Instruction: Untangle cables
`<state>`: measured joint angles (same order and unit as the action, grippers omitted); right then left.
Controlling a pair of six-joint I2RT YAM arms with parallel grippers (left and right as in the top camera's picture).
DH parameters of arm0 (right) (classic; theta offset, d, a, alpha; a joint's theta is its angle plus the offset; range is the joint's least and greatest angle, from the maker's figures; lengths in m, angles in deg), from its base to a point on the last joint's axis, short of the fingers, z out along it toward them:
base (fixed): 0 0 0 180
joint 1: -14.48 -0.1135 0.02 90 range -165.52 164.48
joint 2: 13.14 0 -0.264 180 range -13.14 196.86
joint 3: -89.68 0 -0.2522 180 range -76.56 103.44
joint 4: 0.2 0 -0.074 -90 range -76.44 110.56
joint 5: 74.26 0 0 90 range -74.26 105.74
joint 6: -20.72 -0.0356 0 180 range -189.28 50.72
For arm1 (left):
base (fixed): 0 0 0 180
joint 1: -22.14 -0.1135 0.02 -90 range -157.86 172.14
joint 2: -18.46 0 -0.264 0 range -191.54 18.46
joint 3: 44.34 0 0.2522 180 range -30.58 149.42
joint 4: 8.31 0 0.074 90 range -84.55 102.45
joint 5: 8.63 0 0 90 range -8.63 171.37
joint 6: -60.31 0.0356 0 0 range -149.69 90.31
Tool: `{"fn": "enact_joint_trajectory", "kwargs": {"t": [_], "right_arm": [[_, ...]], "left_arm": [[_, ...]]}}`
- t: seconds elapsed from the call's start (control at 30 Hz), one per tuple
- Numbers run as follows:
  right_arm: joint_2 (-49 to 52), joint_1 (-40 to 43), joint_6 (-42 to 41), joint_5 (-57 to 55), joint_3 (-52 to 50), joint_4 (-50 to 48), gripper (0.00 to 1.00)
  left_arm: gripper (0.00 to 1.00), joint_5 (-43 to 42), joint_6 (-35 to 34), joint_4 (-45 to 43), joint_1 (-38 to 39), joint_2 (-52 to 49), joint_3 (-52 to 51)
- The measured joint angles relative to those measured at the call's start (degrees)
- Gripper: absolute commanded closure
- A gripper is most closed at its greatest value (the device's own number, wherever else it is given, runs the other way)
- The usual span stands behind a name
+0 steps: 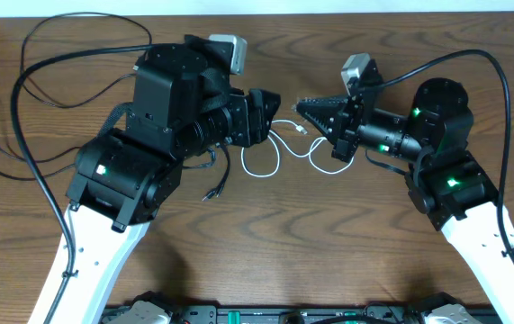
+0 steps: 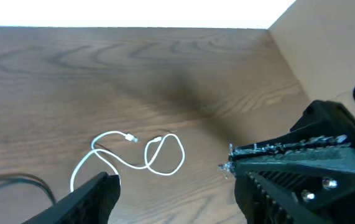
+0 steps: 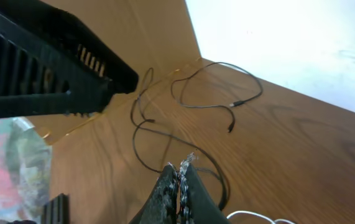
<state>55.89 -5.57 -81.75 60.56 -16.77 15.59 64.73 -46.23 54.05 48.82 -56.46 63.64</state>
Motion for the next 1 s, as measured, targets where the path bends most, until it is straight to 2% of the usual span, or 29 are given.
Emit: {"fn": "enact_joint_trajectory", "kwargs": {"t": [0.13,0.17,0.2,0.27,0.3,0.33,0.37,0.4,0.47,0.57,0.73,1.0], "right_arm": [[-0.33,0.02,-0.15,0.68,0.00,0.33,0.99],[-0.50,0.13,-0.17,0.42,0.02,1.05,0.96],[-0.57,0.37,-0.22,-0.20,0.04,2.23,0.88],[-0.68,1.53,-0.79,-3.54,0.04,5.05,0.84],[-0.68,1.95,-1.40,-5.05,0.13,6.12,0.75],[-0.81,2.86,-3.45,-8.94,0.13,8.96,0.60],[-0.81,3.89,-4.90,-12.11,0.13,10.21,0.37],[-0.81,4.57,-5.88,-13.60,0.13,10.86,0.19],[-0.83,7.28,-8.28,-17.81,0.17,13.99,0.10],[-0.83,10.95,-9.68,-21.49,0.15,19.10,0.02],[-0.83,13.84,-10.21,-24.17,0.15,23.47,0.01],[-0.83,14.97,-10.43,-25.11,0.15,24.68,0.01]], "left_arm": [[0.34,0.00,2.47,0.52,0.00,0.00,0.00],[0.34,0.00,2.93,1.27,0.00,0.00,0.00],[0.35,0.00,3.15,1.68,0.00,-0.09,0.00],[0.35,0.00,3.23,2.89,0.00,-0.66,0.00],[0.35,-0.02,3.02,3.30,0.02,-1.18,0.00],[0.34,0.00,2.82,4.37,0.02,-1.88,0.00],[0.34,0.00,2.60,5.75,0.02,-3.34,0.00],[0.34,-0.02,2.36,6.45,0.04,-4.72,0.00],[0.34,-0.17,1.22,7.41,0.11,-9.44,-0.02],[0.34,-1.46,-1.62,6.49,0.70,-15.78,-0.02],[0.34,-2.60,-4.57,4.09,2.93,-26.67,-0.02],[0.34,-2.56,2.69,3.85,3.74,-40.54,-0.02]]}}
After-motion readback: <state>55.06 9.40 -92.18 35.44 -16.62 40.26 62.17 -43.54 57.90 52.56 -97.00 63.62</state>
